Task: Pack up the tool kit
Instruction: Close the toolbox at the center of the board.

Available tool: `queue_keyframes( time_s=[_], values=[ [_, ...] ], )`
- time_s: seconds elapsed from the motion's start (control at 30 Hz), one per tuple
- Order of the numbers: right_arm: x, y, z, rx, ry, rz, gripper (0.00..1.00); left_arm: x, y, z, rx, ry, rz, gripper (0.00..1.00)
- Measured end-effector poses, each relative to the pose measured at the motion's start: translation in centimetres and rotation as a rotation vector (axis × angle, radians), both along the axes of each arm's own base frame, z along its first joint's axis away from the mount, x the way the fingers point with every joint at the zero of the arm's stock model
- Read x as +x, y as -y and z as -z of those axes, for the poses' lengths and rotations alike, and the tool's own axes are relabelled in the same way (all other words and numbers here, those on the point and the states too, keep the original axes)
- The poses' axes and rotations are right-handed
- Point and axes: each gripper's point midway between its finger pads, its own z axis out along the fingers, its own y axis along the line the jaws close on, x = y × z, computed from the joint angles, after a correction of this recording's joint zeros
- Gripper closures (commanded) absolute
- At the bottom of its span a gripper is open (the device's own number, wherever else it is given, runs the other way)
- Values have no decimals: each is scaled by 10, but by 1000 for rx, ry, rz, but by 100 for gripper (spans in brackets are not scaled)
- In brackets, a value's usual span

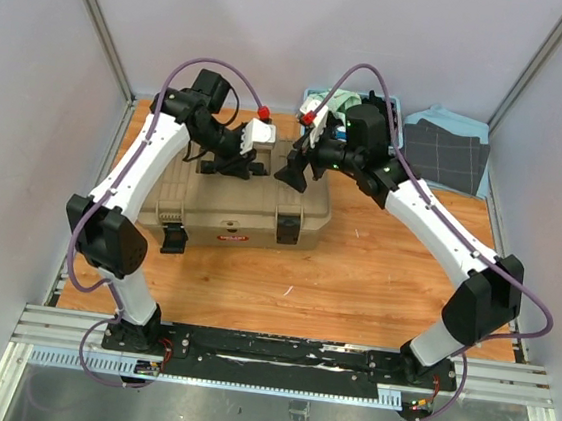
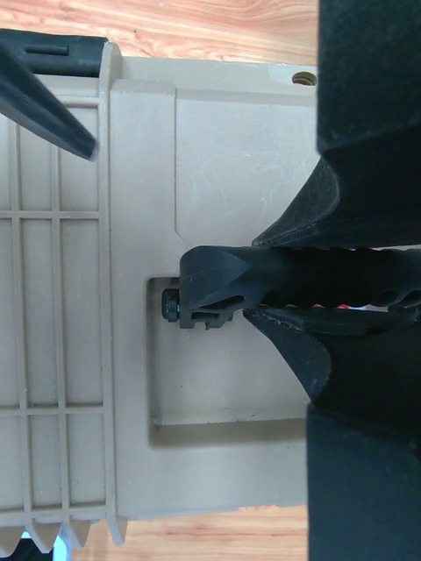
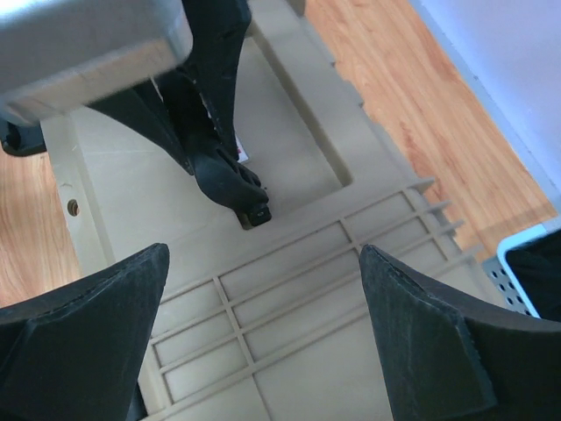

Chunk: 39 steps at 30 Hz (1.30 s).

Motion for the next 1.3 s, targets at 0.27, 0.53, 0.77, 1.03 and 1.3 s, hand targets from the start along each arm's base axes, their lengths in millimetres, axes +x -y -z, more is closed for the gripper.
queue_keyframes(
  time_s=[0.27,0.53,0.77,1.03,1.3],
  values=[
    [5,-18,45,-22,14,-99,15,0,3,0,-5,-24,11,100],
    [23,-41,53,25,44,-149,27,3,6,-2,-10,-45,14,100],
    [27,-54,52,67,15,-169,52,15,12,-6,-26,-47,20,100],
    [18,-57,54,95,-79,-209,79,22,13,-7,-32,-26,23,100],
    [22,-61,54,107,-95,-224,99,29,10,-8,-23,-23,-19,59]
  ],
)
